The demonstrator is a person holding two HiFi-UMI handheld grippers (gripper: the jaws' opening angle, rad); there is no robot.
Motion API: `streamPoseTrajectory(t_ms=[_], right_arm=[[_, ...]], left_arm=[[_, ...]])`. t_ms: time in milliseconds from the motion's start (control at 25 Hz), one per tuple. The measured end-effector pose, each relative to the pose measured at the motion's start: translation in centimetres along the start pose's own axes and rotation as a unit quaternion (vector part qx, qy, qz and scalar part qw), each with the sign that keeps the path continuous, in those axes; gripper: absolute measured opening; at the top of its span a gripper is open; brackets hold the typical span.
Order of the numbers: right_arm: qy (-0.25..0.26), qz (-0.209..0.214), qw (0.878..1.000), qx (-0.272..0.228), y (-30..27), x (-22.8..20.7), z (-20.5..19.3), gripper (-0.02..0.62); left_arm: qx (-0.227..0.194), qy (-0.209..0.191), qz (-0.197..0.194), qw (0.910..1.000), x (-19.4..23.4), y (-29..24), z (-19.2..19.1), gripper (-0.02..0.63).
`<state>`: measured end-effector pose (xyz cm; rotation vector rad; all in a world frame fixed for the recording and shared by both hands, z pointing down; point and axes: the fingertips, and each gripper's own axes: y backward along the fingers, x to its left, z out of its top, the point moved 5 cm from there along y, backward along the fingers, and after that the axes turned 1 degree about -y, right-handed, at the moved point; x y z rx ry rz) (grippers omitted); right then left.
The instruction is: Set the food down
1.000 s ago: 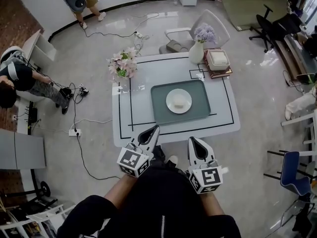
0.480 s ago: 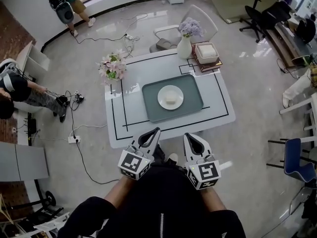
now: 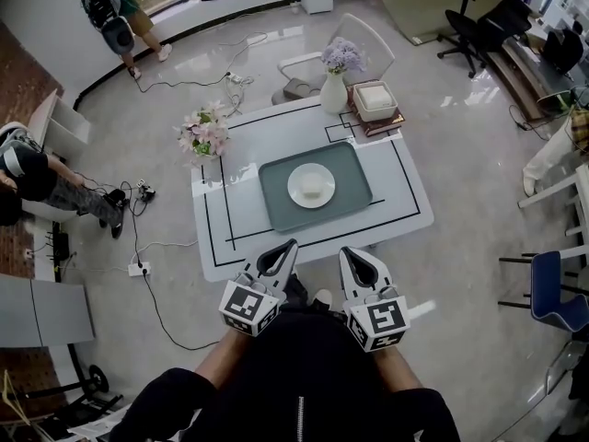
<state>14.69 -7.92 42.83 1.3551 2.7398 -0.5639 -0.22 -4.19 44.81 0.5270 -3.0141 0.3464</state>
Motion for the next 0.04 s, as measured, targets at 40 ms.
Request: streamPoseTrajectory(t_ms=[40], right_arm=[[0.000, 0.001, 1.000, 0.000, 0.13, -0.03, 0.01, 0.008]], left_arm=[[0.000, 0.000, 0.000, 1.0000, -0.19, -0.02, -0.01, 0.006]])
